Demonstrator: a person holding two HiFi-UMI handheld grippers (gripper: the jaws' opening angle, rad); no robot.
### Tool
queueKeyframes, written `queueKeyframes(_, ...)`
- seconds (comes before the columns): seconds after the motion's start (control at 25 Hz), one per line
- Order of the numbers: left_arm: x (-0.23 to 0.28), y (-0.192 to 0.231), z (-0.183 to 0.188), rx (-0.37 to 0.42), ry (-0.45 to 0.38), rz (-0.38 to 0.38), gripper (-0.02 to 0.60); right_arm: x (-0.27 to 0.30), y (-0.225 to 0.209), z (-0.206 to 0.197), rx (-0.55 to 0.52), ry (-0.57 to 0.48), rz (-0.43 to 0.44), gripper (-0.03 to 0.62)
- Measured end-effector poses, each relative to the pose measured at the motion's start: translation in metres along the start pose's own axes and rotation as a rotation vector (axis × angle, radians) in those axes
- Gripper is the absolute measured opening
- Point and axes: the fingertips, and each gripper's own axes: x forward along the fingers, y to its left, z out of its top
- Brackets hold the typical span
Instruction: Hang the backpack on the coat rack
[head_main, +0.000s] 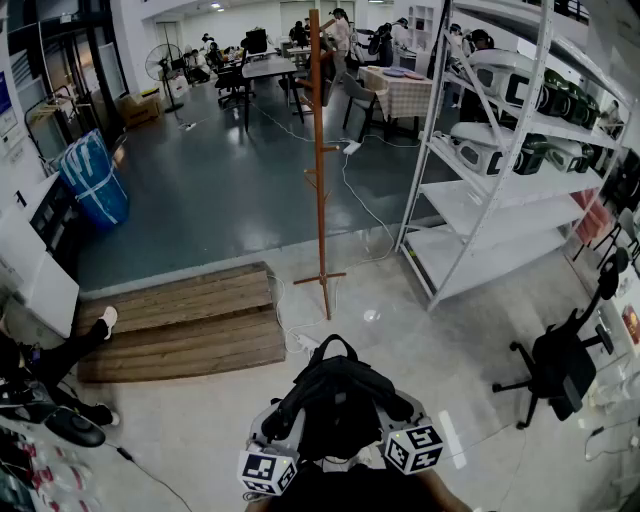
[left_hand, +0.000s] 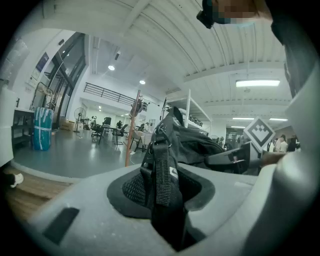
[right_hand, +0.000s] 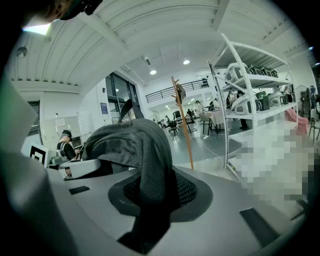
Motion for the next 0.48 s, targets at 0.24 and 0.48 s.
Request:
queueKeyframes(0.24, -0.001, 0.006, 0.002, -0.004, 0.003, -0.007, 0.126, 0.004, 0.005, 0.001, 0.001, 0.002, -0.003, 0.086)
queueKeyframes(0.48, -0.003, 0.020, 0.004, -0.004, 0.004, -0.018, 0.126, 0.013, 0.016, 0.003, 0.011, -0.001, -0.007, 0.086)
